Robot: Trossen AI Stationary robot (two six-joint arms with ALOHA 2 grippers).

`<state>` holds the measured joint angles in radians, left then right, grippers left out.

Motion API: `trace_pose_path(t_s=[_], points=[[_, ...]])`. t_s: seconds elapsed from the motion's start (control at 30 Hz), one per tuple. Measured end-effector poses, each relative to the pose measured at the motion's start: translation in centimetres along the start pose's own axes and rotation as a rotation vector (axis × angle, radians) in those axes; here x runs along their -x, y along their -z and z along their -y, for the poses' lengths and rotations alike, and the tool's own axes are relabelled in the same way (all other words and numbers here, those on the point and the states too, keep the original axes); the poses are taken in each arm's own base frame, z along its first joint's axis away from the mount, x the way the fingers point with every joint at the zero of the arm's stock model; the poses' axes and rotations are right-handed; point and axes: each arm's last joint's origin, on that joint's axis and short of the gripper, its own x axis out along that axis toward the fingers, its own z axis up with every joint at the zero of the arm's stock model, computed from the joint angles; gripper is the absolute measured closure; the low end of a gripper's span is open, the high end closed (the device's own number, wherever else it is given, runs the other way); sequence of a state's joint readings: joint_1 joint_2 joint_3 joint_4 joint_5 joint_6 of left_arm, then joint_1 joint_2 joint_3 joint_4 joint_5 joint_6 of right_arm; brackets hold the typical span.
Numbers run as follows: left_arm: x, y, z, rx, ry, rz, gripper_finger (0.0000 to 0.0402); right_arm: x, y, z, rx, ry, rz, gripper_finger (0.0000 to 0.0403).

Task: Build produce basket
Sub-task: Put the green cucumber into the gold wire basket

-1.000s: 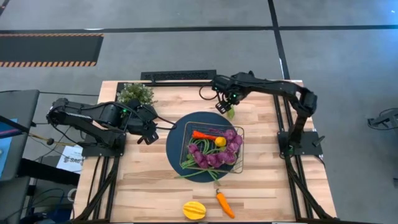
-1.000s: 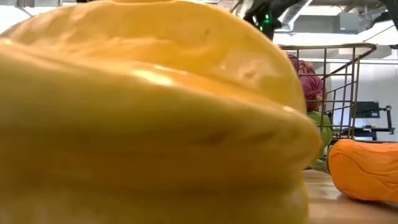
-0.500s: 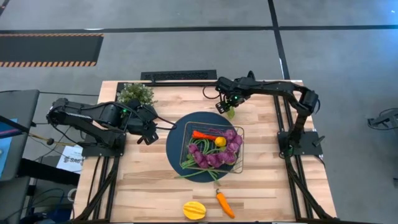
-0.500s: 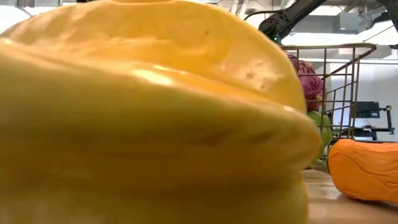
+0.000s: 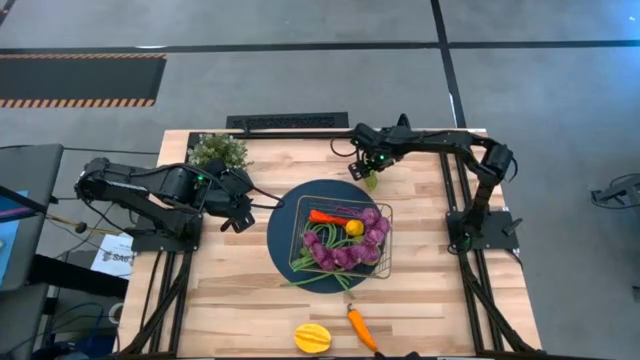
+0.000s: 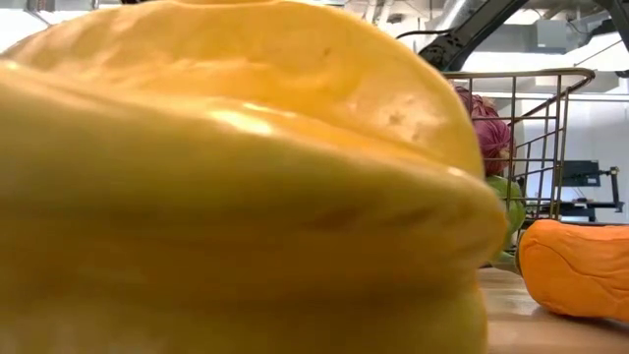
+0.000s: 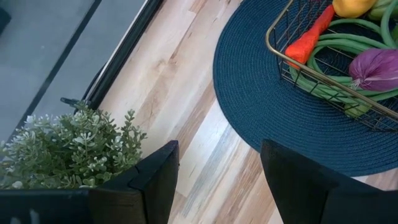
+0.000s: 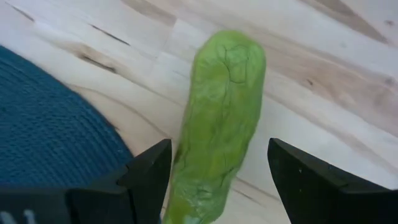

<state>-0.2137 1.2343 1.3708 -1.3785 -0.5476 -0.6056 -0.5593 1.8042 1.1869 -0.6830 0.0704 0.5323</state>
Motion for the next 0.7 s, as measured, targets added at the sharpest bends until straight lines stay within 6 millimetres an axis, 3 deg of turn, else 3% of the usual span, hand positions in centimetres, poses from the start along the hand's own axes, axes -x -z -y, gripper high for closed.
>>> trace_pose_path(t_s=[0.43,0.53,0.7], points=[[0.0,0.0,0.0,0.005,0.000,0.000,0.0187,-1.9,1.3,0.9,-0.066,-0.028,-0.018,0.0136],[0.0,0.0,0.0,0.006,0.000,0.000,0.0187,-1.9,1.2,0.9,-0.065,-0.032,-0.013,0.0181],[0.0,0.0,0.0,0.006,0.000,0.000,0.0187,-1.8,1.2,0.6,-0.013,-0.045,-0.005,0.0303]])
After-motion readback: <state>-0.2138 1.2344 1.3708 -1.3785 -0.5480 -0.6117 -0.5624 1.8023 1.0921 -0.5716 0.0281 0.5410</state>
